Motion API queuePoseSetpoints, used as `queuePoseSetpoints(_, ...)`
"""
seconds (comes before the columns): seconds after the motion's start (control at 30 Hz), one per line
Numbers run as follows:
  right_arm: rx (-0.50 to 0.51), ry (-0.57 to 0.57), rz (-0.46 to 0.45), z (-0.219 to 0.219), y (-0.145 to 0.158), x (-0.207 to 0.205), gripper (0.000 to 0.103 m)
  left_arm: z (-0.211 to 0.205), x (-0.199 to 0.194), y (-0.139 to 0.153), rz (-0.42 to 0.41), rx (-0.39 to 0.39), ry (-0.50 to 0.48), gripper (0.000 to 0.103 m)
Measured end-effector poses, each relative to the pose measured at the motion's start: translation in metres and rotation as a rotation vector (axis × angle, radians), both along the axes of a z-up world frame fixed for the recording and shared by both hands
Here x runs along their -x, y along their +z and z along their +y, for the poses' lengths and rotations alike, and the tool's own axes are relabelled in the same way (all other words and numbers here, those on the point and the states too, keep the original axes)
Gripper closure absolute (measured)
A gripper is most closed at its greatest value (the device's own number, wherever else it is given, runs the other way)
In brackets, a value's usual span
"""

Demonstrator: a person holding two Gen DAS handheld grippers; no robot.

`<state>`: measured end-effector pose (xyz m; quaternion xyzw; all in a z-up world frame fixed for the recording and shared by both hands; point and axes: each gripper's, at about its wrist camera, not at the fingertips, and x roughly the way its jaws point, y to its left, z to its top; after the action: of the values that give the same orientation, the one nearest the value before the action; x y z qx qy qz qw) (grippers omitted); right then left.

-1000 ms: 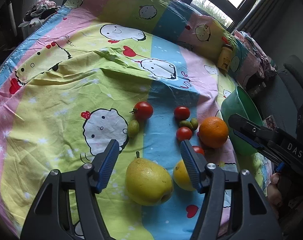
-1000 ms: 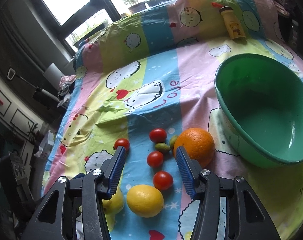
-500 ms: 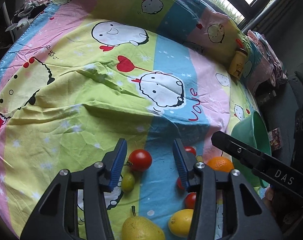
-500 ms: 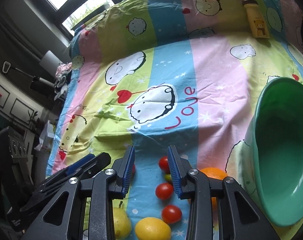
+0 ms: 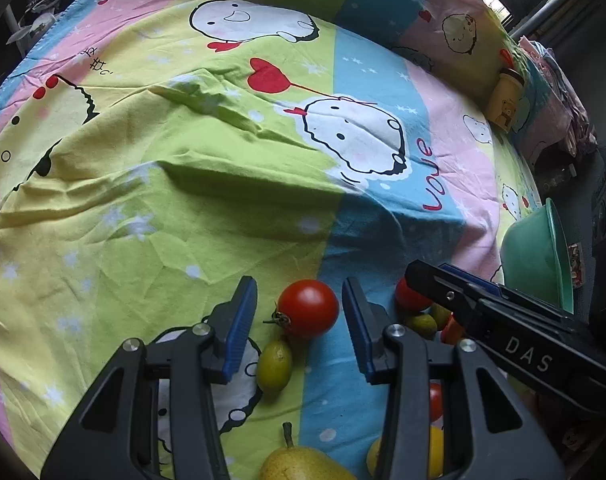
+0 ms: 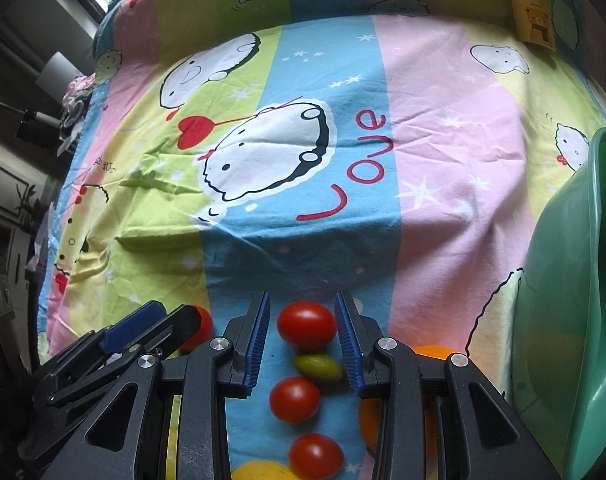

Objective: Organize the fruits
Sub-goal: 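Close the left tool on a red cherry tomato and lift it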

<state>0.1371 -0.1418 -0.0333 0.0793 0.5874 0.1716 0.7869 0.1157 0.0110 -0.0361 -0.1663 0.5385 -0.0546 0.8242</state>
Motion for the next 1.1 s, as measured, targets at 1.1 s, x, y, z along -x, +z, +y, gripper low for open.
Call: queuePoseSetpoints(1.1,-0.020,0.022,-0.092,-0.005,0.010,0.012,0.069,-0.013,0.009,0.005,-0.050,-0.009,-0.023,0.071)
